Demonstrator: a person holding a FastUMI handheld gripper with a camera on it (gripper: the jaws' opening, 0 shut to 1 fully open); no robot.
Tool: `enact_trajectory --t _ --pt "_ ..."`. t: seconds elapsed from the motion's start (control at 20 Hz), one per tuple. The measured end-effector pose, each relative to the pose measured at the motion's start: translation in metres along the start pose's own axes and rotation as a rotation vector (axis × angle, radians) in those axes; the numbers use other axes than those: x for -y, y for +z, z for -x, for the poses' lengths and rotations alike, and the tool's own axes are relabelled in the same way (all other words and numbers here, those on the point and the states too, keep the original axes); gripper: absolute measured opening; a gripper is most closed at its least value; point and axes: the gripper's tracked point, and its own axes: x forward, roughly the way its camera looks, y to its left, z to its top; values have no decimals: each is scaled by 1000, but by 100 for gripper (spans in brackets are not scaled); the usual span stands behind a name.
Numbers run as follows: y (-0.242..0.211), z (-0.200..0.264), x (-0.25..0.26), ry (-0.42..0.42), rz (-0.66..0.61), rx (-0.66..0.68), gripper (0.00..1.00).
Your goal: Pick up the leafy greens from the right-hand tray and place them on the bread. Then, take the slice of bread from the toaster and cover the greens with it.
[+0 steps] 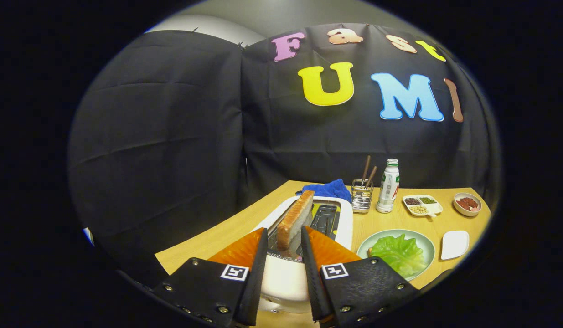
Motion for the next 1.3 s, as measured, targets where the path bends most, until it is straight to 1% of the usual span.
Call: enact_trajectory --t 0.1,0.2,0.3,0.35,0.45,0.55,0.6,0.75,0.85,0.9,1.15,1.3 --pt "8 -9 6 -61 2 9 44" --pt "6 -20 7 -100 0 -1 44" --pt "0 -28 6 -117 6 -34 44" --pt "-3 -28 12 -147 24 -48 44" --pt "-3 -37 15 -161 36 -41 15" --pt "-4 -37 12 -161 28 -33 18" --pt "-5 -39 11 -155 23 -35 4" --pt "1 -39 10 -135 -4 -50 4" --pt "17 -35 11 -121 -21 -21 4" --pt "25 -34 13 -129 -24 -2 4" --pt "41 -27 13 -109 -38 21 4" --pt "65 -19 20 -110 -47 69 4"
